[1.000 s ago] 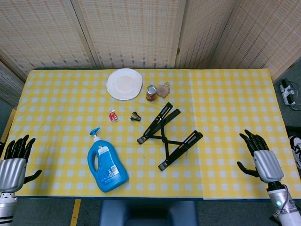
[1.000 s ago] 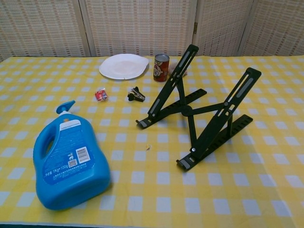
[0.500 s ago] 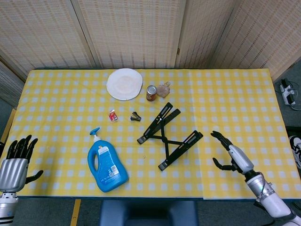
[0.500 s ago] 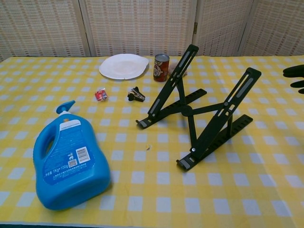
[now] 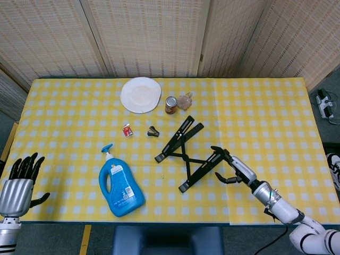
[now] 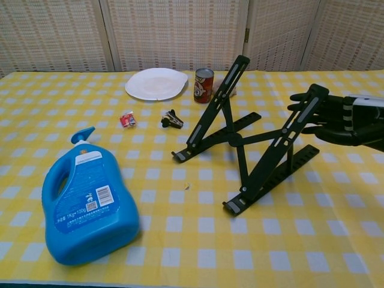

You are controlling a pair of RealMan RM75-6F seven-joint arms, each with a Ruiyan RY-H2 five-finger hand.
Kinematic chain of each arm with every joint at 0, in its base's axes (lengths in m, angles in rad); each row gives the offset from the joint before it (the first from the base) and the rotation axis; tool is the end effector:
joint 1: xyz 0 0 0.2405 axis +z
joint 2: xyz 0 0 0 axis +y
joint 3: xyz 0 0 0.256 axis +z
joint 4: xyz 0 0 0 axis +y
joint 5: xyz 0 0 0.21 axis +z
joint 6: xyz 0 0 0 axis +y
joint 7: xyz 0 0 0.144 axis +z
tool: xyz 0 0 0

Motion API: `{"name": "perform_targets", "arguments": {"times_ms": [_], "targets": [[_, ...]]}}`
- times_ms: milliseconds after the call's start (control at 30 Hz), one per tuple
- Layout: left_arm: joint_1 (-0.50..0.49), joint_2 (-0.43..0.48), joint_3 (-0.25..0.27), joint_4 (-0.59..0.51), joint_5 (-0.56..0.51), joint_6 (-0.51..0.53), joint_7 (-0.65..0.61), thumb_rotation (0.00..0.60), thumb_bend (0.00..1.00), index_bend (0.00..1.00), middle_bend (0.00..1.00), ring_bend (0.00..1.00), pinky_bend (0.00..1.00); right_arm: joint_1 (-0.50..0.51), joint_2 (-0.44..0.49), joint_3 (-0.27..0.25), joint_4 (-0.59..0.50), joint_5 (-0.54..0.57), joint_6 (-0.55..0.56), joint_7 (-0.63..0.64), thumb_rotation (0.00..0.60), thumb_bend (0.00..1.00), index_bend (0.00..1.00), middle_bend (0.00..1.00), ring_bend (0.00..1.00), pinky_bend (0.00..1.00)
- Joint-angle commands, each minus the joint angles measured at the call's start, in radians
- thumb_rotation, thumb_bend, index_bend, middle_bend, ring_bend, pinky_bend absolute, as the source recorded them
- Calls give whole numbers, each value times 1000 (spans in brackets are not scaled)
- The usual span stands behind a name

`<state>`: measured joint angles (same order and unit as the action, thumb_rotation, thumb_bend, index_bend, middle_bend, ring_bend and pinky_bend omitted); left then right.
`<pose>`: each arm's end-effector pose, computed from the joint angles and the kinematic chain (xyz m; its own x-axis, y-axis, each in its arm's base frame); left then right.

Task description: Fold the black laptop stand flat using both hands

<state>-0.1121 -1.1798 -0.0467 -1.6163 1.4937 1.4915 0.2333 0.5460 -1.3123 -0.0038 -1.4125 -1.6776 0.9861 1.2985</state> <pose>-0.3003 0.1881 0.1399 0.5431 -0.0120 0.8396 0.8391 -0.0288 -0.5432 -0.2403 -0.2845 0.0356 -0.5279 -0.6153 0.5854 -0.7918 0.1072 -0.6014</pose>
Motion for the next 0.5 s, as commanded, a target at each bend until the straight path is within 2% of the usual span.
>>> {"name": "perform_targets", "arguments": {"times_ms": [33, 267, 500], "targets": [[0, 0, 1, -1, 0, -2, 1, 600, 156, 0, 0, 0, 0, 18, -36, -8, 31, -33, 58, 75, 600, 499, 0, 0, 0, 0], [-4, 3, 2, -4, 9, -3, -8, 600, 156, 0, 0, 0, 0, 57, -41, -40, 20, -140, 169, 129, 600, 499, 0, 0, 0, 0], [-1, 2, 7, 3, 12, -3, -25, 600, 156, 0, 0, 0, 0, 112, -19, -73, -60, -200, 189, 94, 600, 499, 0, 0, 0, 0]]}}
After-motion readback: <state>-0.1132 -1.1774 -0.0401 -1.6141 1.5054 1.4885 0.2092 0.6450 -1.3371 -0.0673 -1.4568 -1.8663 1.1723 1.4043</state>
